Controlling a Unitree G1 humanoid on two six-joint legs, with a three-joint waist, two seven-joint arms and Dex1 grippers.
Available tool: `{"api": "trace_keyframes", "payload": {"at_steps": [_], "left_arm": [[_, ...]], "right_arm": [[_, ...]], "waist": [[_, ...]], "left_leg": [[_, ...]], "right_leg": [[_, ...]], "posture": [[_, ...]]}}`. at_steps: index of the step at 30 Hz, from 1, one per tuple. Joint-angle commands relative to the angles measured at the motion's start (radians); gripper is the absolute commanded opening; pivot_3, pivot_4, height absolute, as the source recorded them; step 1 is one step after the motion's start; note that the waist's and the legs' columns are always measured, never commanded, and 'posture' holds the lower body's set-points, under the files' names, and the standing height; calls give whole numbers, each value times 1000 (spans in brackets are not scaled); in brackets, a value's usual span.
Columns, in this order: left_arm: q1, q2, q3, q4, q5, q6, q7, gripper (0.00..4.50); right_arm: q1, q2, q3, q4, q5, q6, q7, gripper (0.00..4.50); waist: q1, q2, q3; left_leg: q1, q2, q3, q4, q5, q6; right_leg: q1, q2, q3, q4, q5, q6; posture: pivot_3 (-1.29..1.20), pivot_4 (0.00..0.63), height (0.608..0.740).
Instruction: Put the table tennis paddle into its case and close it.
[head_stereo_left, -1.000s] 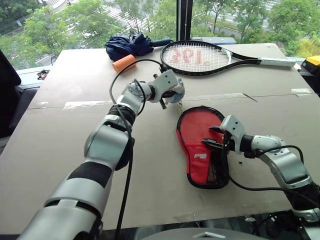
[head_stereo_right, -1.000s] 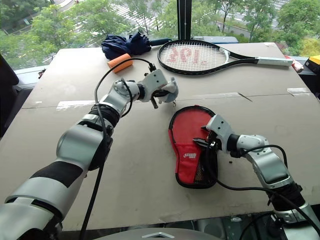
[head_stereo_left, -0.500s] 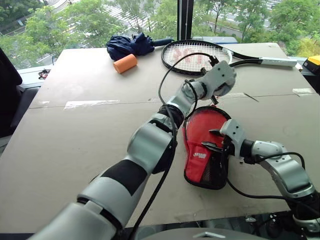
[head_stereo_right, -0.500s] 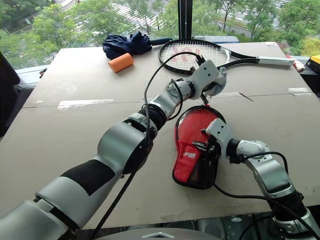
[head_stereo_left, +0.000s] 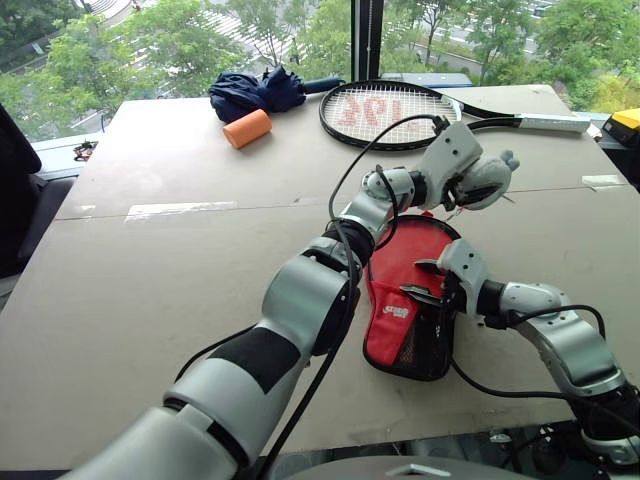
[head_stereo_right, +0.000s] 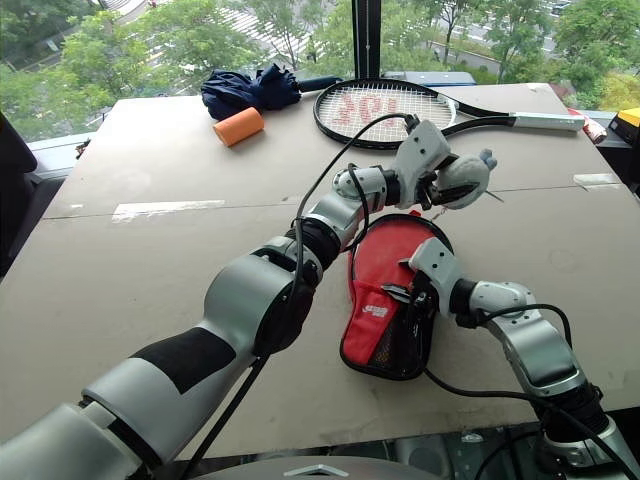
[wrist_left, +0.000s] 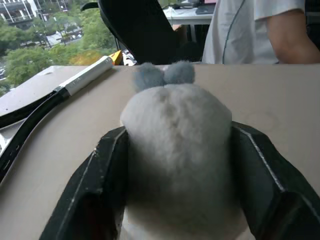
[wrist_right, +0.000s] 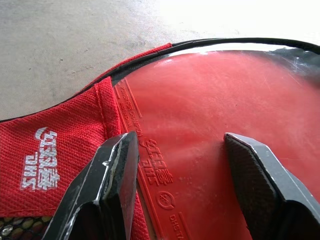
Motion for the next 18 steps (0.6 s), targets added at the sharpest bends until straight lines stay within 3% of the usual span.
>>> {"api": "trace_keyframes", "payload": {"at_steps": [1,7,11,13,18], "left_arm": [[-35,33,84,-64,-108,40,-72,3365],[17,113,78,-142,-147,118,-263,3365],[159,156,-34,-250,-93,151,-401,3365],[330,197,-154,-376,-27,173,-478,3365],[452,232,-244,-510,19,207,-425,3365]], "right_arm": [[37,-1,77,69,-35,31,12,2737],[39,4,77,75,-33,24,12,2737],[39,7,78,80,-33,19,15,2737],[33,7,67,80,-29,22,14,2737],[39,-11,41,60,-13,32,22,2737]], "waist": [[-1,0,0],[-1,0,0],[-3,2,-6],[-4,3,-9],[5,3,-11]], "left_leg": [[0,0,0,0,0,0],[1,0,0,0,0,0],[2,0,0,0,0,0],[2,0,0,0,0,0],[1,0,-5,2,0,0]], "right_leg": [[0,0,0,0,0,0],[0,1,0,1,0,0],[0,1,0,1,0,0],[0,1,0,1,0,0],[0,2,1,1,0,0]], "posture": [[0,150,740],[0,150,740],[0,150,740],[0,150,740],[0,150,740]]}}
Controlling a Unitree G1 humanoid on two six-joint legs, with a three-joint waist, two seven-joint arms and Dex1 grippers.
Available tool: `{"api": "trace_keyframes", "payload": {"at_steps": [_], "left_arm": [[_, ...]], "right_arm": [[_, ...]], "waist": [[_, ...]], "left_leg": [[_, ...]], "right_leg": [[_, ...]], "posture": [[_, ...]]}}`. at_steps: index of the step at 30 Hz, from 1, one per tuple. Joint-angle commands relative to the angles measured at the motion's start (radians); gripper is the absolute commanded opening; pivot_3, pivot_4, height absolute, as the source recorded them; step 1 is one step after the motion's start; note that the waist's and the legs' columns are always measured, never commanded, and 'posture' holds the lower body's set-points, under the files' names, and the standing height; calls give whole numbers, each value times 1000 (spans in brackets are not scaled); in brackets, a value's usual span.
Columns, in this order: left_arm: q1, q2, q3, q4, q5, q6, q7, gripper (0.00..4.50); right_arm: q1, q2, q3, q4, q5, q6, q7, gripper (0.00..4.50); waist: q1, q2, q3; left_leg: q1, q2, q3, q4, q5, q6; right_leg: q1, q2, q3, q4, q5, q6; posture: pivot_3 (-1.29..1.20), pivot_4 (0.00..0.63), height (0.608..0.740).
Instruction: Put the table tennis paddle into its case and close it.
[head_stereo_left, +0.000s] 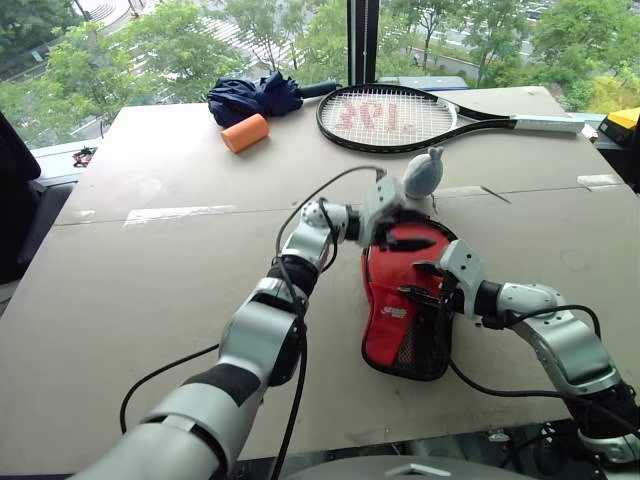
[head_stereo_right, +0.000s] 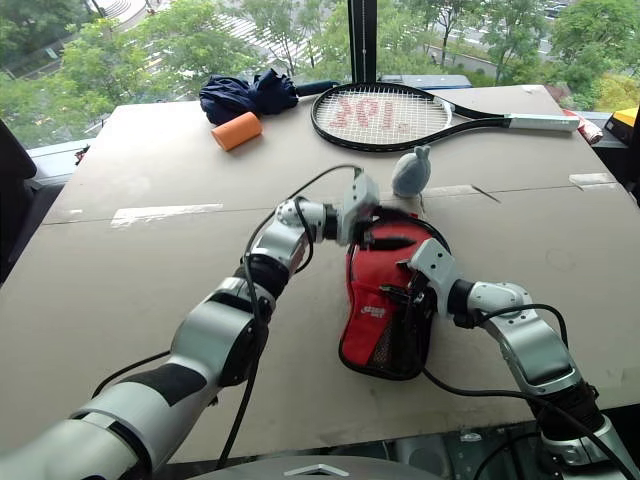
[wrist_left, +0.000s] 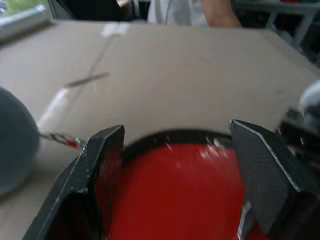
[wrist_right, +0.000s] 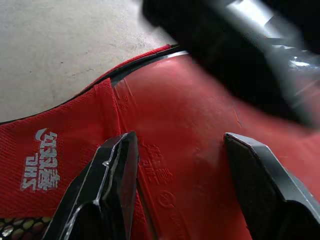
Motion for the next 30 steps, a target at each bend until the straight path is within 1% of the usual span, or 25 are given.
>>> {"api": "trace_keyframes", "payload": {"at_steps": [1,5,7,10,12,14,15,16,20,23,24,25,28,30], "left_arm": [[-10,10,-50,-111,23,33,13,3365],[64,44,-67,-214,0,69,-5,3365],[98,52,-77,-268,-11,108,-5,3365],[135,58,-108,-306,4,117,6,3365],[145,59,-120,-312,11,123,21,3365],[150,59,-134,-309,22,138,44,3365],[152,58,-142,-309,26,140,52,3365],[160,61,-158,-315,37,140,54,3365],[182,72,-203,-324,62,134,73,3365],[189,72,-208,-331,57,146,90,3406],[189,72,-207,-333,52,152,97,3406],[190,72,-208,-335,50,154,101,3406],[197,69,-215,-350,47,164,115,3406],[207,67,-217,-367,41,176,119,3406]], "right_arm": [[40,-32,35,25,-11,49,23,2737],[54,-105,-54,-30,36,75,51,2737],[63,-160,-106,-76,91,111,94,2737],[58,-243,-187,-135,205,175,178,2737],[23,-257,-232,-130,253,198,186,2737],[-78,-217,-284,-58,271,187,136,2737],[-130,-194,-300,-9,258,173,96,2737],[-212,-161,-300,84,209,123,34,2737],[-431,-49,-255,383,55,-34,-133,2737],[-570,26,-224,619,-15,-127,-178,3559],[-608,46,-221,685,-26,-152,-183,4104],[-645,66,-222,750,-35,-175,-192,4479],[-785,128,-233,1003,-64,-255,-238,4479],[-862,162,-267,1149,-54,-293,-277,4479]], "waist": [[10,0,-1],[28,0,-1],[31,0,-1],[32,0,-1],[31,0,0],[23,0,0],[22,1,0],[22,1,0],[27,1,-1],[23,1,-1],[24,1,-1],[22,1,-1],[20,2,-1],[19,2,-1]], "left_leg": [[0,-1,0,1,0,0],[0,-3,-1,5,0,0],[0,-3,-2,5,0,1],[-2,-3,-3,5,-1,1],[-2,-3,-3,5,-1,1],[-1,-3,-3,5,-1,1],[0,-3,-2,5,-1,1],[0,-3,-1,5,-1,1],[0,-3,-2,5,0,1],[0,-3,-1,5,0,1],[0,-3,-1,5,0,1],[0,-4,-1,5,0,1],[0,-4,0,6,0,1],[0,-4,-1,6,0,1]], "right_leg": [[1,0,0,0,0,0],[4,-2,-1,1,0,0],[4,-2,-2,-1,0,0],[4,-2,-2,-2,0,0],[5,-2,-3,-2,0,0],[5,-2,-3,-2,0,0],[5,-2,-1,-1,0,0],[5,-2,-1,0,0,0],[5,-2,-2,0,0,0],[4,-3,-2,-1,0,0],[5,-3,-1,-1,0,0],[4,-3,-1,-1,0,0],[4,-3,-1,0,0,0],[4,-3,-1,1,0,0]], "posture": [[0,150,740],[0,150,740],[0,150,740],[0,150,740],[0,150,740],[0,150,740],[0,150,740],[0,150,740],[0,150,740],[0,150,740],[0,150,740],[0,150,740],[0,150,740],[0,150,740]]}}
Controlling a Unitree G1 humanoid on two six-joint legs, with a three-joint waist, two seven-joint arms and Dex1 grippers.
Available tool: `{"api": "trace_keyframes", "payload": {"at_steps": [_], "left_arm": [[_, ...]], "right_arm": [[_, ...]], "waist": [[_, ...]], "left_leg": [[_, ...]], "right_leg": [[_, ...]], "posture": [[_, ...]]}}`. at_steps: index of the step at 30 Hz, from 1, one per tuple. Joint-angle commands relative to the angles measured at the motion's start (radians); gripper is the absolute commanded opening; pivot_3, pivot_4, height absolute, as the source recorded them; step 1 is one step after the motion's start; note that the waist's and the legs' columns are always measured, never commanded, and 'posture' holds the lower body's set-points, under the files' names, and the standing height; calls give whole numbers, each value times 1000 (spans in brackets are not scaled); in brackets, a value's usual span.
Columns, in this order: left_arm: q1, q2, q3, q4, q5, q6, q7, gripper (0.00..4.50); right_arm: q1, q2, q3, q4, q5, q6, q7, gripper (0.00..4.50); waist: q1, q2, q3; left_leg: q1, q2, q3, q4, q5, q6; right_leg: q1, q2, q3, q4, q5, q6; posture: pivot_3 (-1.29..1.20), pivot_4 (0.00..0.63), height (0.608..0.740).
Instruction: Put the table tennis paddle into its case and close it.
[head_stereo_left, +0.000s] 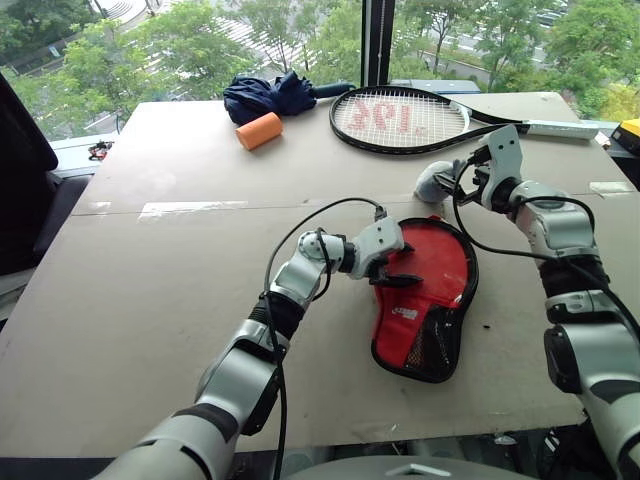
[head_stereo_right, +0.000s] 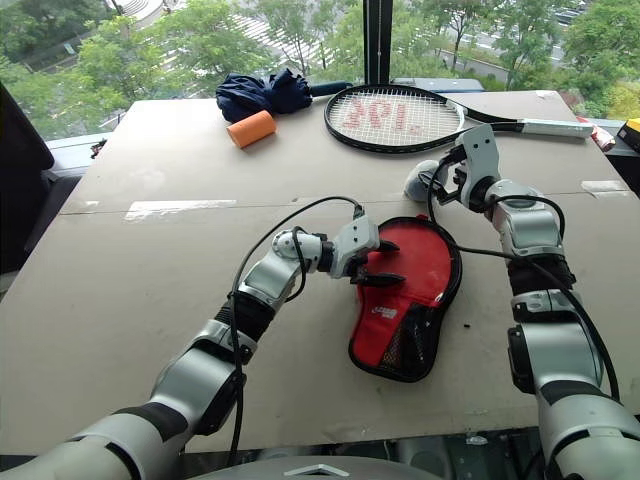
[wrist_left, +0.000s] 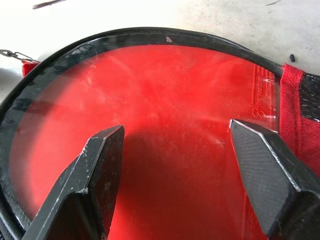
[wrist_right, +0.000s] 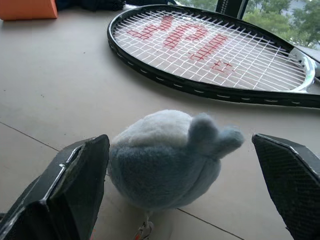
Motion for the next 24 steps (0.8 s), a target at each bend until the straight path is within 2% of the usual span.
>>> {"api": "trace_keyframes", "payload": {"at_steps": [1,7,9,11,17,18,19,24], "left_arm": [[36,-2,-42,-4,24,33,17,3406],[43,-3,-43,-25,17,43,37,3406],[39,-3,-39,-24,15,46,46,3406],[36,-5,-35,-20,14,51,57,3406],[40,-32,-55,16,31,65,90,3406],[43,-39,-58,23,34,70,99,3406],[45,-47,-61,32,37,77,111,3406],[63,-69,-83,81,70,99,179,3406]], "right_arm": [[-118,30,-69,192,11,-86,-45,4479],[-188,56,-99,403,6,-46,-33,4479],[-190,58,-112,405,19,-34,-17,3993],[-190,53,-122,397,26,-22,-6,3316],[-177,19,-199,354,59,-7,-82,441],[-172,15,-221,345,70,-3,-112,179],[-163,12,-238,330,76,-1,-142,66],[-45,8,-290,157,86,31,-289,66]], "waist": [[3,0,0],[1,1,0],[-1,1,0],[-3,1,0],[-5,2,-1],[-4,2,-1],[-4,2,-1],[8,3,-2]], "left_leg": [[0,0,0,0,0,0],[0,0,-2,-1,0,0],[0,0,-1,-1,0,0],[0,0,-1,0,0,0],[0,0,-2,0,0,0],[0,0,-2,0,0,0],[0,0,-2,0,0,0],[0,0,-2,1,0,0]], "right_leg": [[0,0,0,0,0,0],[1,0,-1,-2,0,0],[1,0,-1,-1,0,0],[1,0,-1,-1,0,0],[1,-1,-1,0,0,0],[1,-1,-1,0,0,0],[1,-1,-1,-1,0,0],[2,-1,-1,-1,0,0]], "posture": [[0,150,740],[0,150,740],[0,150,740],[0,150,740],[0,150,740],[0,150,740],[0,150,740],[0,150,740]]}}
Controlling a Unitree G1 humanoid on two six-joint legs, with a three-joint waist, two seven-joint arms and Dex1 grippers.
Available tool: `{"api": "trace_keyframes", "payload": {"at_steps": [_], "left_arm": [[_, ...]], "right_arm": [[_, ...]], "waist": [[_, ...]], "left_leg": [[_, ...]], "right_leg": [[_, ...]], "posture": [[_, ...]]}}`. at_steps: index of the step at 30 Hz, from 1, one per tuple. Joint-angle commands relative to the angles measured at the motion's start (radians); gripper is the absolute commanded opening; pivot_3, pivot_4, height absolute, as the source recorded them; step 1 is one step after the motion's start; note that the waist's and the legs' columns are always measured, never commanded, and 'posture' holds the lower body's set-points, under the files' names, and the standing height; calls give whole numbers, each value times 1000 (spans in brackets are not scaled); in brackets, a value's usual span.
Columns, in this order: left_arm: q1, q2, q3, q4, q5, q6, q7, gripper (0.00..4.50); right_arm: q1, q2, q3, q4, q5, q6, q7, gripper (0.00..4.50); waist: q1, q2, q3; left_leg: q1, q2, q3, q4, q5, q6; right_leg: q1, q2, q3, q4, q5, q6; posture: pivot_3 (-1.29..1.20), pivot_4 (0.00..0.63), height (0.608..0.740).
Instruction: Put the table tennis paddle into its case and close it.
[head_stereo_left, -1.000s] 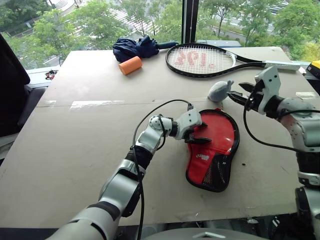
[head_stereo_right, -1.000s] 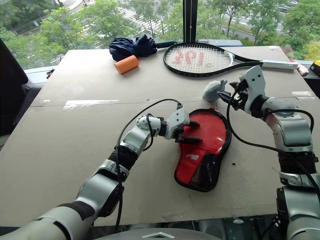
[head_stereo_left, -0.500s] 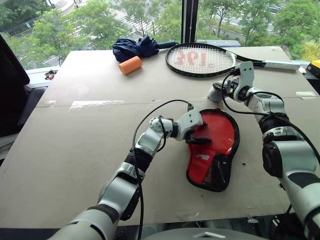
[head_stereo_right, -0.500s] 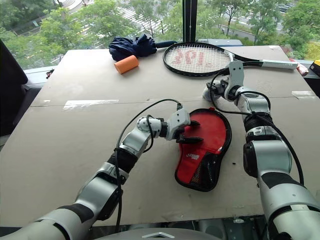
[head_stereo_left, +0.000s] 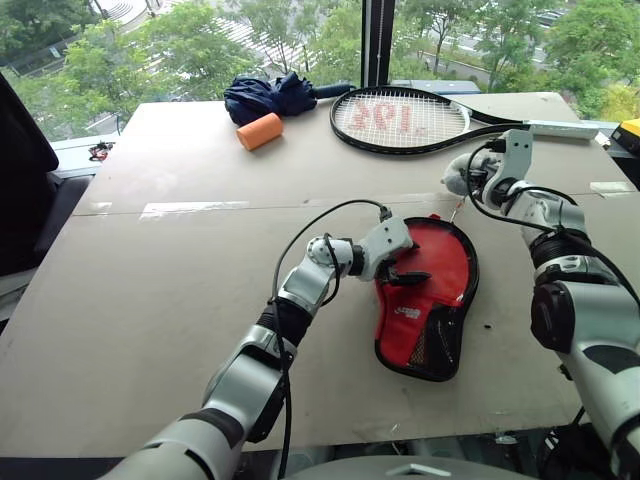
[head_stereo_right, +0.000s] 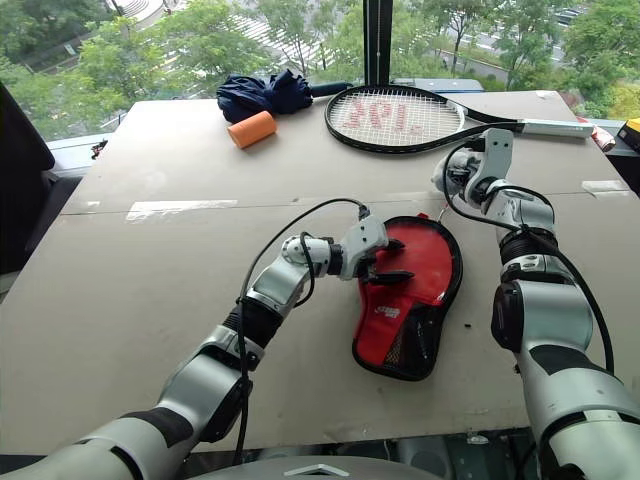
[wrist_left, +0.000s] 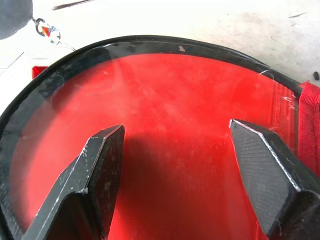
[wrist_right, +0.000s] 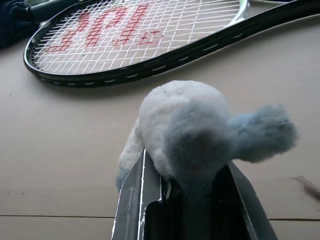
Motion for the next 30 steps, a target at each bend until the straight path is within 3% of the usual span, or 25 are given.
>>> {"api": "trace_keyframes", "payload": {"at_steps": [1,12,15,24,30], "left_arm": [[48,3,-76,90,80,53,43,3406],[37,27,-132,141,125,87,120,3406],[33,26,-136,144,118,88,127,3406],[20,22,-139,150,106,82,130,3406],[10,15,-138,150,102,81,132,3406]], "right_arm": [[66,-23,-46,-185,13,17,-98,66],[470,-47,-169,-919,123,300,-229,66],[559,-69,-197,-1064,176,403,-208,66],[914,-171,-300,-1476,570,822,-20,66],[1134,-213,-338,-1612,731,897,74,66]], "waist": [[3,1,0],[19,7,-7],[27,8,-7],[28,7,-11],[29,6,-11]], "left_leg": [[0,0,0,0,0,0],[2,-1,-3,2,0,1],[5,-2,-4,2,-1,2],[8,-1,-4,1,-4,8],[18,-1,-3,-3,-6,10]], "right_leg": [[0,0,0,0,0,0],[5,-1,-2,-2,1,2],[10,0,-3,-5,2,3],[14,0,-3,-7,2,3],[23,0,-3,-10,1,3]], "posture": [[0,150,740],[0,150,740],[0,150,740],[0,150,740],[0,150,740]]}}
